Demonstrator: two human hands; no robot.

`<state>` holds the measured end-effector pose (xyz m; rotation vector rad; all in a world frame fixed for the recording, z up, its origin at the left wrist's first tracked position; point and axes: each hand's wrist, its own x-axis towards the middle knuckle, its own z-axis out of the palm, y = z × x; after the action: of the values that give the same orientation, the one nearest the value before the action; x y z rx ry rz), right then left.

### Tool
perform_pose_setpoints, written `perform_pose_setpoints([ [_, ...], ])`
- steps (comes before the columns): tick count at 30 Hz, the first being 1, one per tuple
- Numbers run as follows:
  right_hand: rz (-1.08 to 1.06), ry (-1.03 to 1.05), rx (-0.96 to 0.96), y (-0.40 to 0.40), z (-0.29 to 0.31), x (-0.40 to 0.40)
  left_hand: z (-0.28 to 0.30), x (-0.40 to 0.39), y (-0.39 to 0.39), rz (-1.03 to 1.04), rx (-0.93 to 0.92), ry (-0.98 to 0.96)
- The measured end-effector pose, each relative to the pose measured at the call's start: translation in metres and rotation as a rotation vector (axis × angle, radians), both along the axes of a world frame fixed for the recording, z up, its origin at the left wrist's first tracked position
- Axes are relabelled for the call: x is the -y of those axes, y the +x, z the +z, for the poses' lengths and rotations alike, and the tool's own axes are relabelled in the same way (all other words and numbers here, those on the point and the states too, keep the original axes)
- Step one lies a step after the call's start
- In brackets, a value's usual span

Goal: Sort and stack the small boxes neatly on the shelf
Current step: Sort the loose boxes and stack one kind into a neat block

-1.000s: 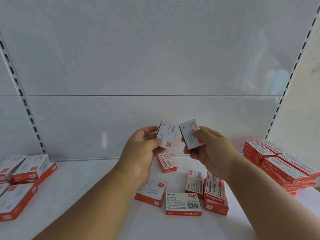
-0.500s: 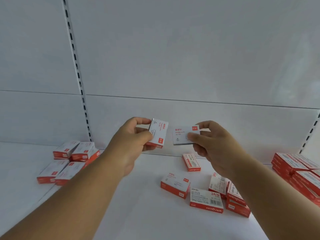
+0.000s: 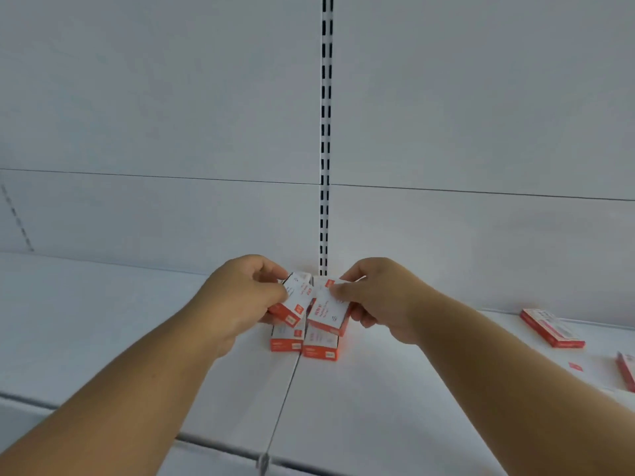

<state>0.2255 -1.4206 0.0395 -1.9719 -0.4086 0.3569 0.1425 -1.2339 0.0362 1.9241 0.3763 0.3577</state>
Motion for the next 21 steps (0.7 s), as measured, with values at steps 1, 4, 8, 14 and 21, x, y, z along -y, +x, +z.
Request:
perform_pose_setpoints([
  [1, -0.006, -0.042, 0.013, -0.003, -0.005, -0.006, -0.005, -0.004, -0.003, -0.014, -0.022, 0.04],
  [4, -0.062, -0.173, 0.106, -0.009, -0.014, -0.016, -0.018, -0.011, -0.003, -0.041, -0.073, 0.154],
  [8, -0.087, -0.541, 0.405, -0.013, -0.013, -0.021, -0.026, -0.015, 0.002, -0.031, -0.114, 0.342],
  [14, -0.226, -0.469, 0.596, -0.018, -0.009, -0.011, -0.021, -0.006, -0.003, 0.063, 0.049, 0.707],
  [21, -0.316, -0.356, 0.649, -0.032, 0.006, 0.068, -0.005, 0.06, -0.001, -0.277, 0.215, 0.728],
])
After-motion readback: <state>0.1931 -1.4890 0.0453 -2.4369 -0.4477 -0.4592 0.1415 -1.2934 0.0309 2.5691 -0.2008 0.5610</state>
